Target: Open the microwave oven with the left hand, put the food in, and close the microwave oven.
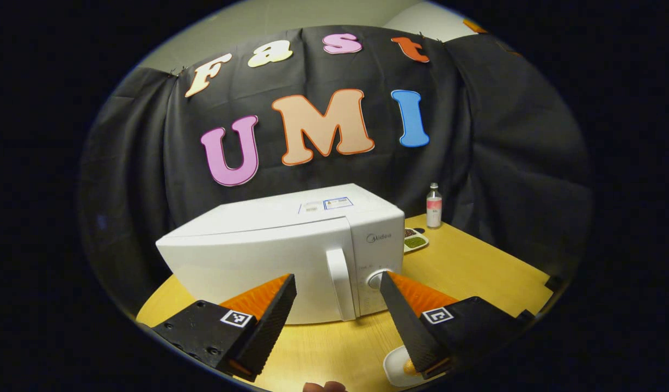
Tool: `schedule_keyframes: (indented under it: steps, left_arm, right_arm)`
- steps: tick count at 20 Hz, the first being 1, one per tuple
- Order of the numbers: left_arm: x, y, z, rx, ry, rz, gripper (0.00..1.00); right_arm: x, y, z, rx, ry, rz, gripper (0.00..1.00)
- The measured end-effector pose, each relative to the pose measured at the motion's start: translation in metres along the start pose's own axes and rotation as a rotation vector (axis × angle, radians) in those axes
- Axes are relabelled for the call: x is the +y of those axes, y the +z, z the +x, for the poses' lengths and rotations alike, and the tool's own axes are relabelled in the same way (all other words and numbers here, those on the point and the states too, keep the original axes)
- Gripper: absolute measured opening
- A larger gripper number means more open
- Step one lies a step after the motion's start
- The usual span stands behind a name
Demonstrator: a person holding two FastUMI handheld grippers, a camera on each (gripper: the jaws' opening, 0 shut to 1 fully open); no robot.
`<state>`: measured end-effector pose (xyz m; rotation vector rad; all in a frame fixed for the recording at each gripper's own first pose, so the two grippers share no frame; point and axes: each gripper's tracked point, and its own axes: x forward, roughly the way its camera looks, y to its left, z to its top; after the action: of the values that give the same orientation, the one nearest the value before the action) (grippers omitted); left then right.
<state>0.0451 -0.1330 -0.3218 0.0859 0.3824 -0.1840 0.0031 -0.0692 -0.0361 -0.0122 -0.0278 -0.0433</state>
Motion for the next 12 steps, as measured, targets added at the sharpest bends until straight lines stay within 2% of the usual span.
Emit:
schedule_keyframes:
  steps: [4, 8, 12]
  left_arm:
    - [-0.002, -0.032, 0.028, 0.104, -0.005, -0.013, 0.96]
    - [0.0, -0.036, 0.044, 0.115, 0.011, -0.014, 0.94]
    - [-0.003, -0.035, 0.052, 0.115, 0.019, -0.009, 0.94]
  right_arm:
    - [-0.023, -0.002, -0.011, -0.001, -0.039, -0.036, 0.96]
    - [-0.043, -0.01, -0.018, 0.022, -0.079, -0.051, 0.96]
    - [-0.049, -0.005, -0.018, 0.023, -0.085, -0.033, 0.96]
